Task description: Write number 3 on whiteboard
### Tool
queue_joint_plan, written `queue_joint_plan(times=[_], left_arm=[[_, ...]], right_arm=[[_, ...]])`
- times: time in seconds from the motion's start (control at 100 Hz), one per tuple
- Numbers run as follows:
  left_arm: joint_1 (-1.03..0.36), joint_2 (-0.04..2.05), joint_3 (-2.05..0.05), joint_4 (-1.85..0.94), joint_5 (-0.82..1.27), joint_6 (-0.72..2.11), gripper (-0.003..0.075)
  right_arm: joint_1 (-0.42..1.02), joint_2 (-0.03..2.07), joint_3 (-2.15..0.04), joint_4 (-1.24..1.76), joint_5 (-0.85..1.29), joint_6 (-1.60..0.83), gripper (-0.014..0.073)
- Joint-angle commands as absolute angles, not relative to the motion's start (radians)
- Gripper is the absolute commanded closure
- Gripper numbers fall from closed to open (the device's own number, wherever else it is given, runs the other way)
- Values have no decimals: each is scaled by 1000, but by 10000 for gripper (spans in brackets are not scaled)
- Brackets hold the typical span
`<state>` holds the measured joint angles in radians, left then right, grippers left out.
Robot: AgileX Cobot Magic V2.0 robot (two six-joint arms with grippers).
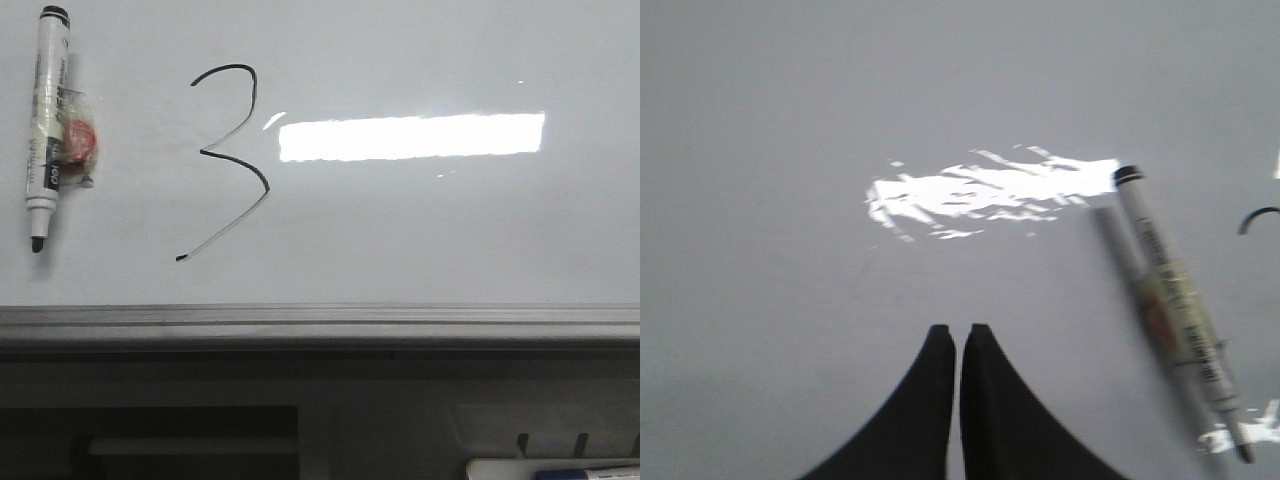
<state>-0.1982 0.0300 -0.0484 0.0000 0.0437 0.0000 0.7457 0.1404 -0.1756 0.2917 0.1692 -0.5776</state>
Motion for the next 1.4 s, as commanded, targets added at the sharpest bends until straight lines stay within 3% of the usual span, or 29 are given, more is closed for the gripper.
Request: queue_joint_plan(times=[0.0, 0.17, 0.52, 1.39], left_arm=[[-122, 11, -43, 6, -23, 0, 741], [-37, -28, 13, 6, -23, -6, 741], [-25, -31, 13, 0, 286, -6, 741], [-25, -29, 11, 0, 282, -9, 741]], right_arm=[[744, 150, -203, 298, 100, -576, 655], [744, 150, -203, 298, 100, -576, 655], [744, 150, -203, 298, 100, -576, 655], [744, 150, -203, 298, 100, -576, 655]])
